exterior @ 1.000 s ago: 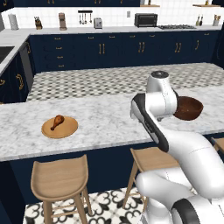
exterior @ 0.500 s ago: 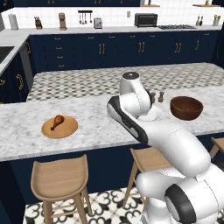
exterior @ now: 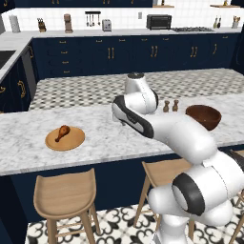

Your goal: Pick the chicken drumstick and lemon wedge from their plates and place them in the bowl. Then put the bowl in the fridge.

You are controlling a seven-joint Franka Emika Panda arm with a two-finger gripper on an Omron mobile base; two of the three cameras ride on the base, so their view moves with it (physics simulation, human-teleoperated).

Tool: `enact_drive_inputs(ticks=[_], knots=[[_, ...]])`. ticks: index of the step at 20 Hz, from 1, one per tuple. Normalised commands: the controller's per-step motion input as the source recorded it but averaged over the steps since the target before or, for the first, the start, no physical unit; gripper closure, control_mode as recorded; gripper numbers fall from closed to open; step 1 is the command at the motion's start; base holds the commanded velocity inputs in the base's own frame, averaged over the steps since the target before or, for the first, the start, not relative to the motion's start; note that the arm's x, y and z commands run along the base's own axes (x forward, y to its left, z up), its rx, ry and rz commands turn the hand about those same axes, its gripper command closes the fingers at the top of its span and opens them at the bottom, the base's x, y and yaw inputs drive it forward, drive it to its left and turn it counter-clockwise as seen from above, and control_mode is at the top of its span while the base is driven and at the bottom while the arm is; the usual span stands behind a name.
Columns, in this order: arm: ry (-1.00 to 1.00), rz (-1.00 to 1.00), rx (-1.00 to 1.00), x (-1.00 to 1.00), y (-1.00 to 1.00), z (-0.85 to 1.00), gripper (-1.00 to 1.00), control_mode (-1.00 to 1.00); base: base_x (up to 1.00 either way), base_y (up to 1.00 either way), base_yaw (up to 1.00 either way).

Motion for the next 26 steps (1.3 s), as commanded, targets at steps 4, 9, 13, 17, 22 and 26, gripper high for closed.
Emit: enact_drive_inputs(ticks=[4,9,13,17,22,26], knots=[[0.03,0.0,0.0,0.16,0.0,0.0,-1.0,-1.0,0.0,0.0,0.0],[0.0,0.0,0.0,0.14,0.39,-0.08,-1.0,-1.0,0.0,0.0,0.0],[0.01,0.0,0.01,0.28,0.74,-0.09,-1.0,-1.0,0.0,0.0,0.0],[0.02,0.01,0.06,0.2,0.52,-0.03,-1.0,-1.0,0.0,0.0,0.0],[0.01,0.01,0.06,0.17,0.5,-0.04,-1.0,-1.0,0.0,0.0,0.0],[0.0,0.0,0.05,0.31,0.53,-0.19,-1.0,-1.0,0.0,0.0,0.0]])
